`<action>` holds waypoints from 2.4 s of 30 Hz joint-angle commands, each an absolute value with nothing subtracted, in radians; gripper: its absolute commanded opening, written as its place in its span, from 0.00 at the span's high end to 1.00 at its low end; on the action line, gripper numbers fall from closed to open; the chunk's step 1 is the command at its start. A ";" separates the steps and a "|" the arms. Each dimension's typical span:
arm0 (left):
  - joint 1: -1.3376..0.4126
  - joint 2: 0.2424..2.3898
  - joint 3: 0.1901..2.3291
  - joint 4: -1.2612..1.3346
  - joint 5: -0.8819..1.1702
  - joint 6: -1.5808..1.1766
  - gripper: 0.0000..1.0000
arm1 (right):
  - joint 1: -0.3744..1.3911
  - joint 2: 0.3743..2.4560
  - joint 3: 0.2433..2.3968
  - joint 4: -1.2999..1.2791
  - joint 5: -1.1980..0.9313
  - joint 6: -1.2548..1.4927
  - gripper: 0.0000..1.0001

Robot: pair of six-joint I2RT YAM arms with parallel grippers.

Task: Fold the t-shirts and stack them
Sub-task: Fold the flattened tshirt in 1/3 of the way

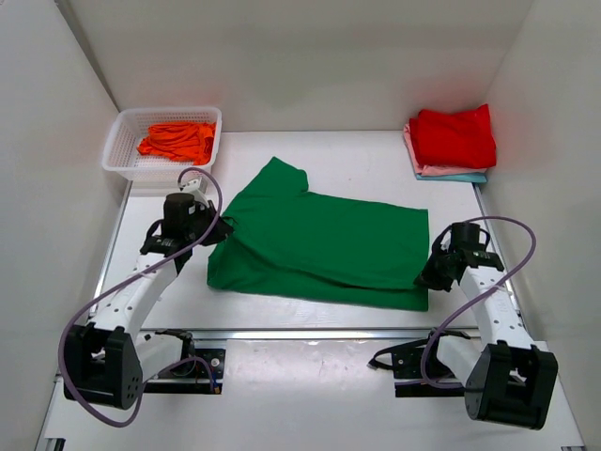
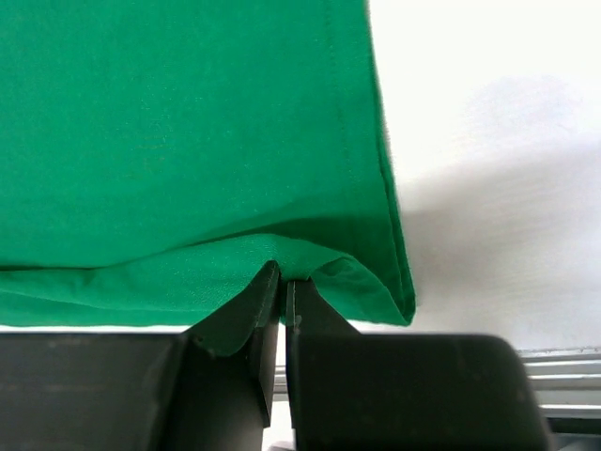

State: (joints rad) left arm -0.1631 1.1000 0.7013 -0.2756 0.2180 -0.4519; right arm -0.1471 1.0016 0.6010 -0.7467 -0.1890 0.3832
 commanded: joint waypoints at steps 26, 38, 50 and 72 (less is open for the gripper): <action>-0.140 1.175 0.830 -0.227 0.109 -0.445 0.56 | -0.267 0.956 0.646 -0.476 -0.196 0.436 0.44; -0.264 1.655 1.286 -0.338 0.141 -0.347 0.77 | -0.060 1.270 0.799 -0.370 -0.138 0.468 0.50; -0.296 2.038 1.448 -0.440 0.106 -0.483 0.85 | -0.051 1.609 0.900 -0.383 -0.216 0.417 0.50; -0.232 1.870 1.227 -0.391 0.012 -0.551 0.84 | -0.040 1.773 1.078 -0.494 -0.199 0.353 0.49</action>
State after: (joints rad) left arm -0.2249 1.9144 1.2018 -0.3614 0.0437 -0.5583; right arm -0.0418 1.8164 1.1370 -0.4545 -0.2287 0.3630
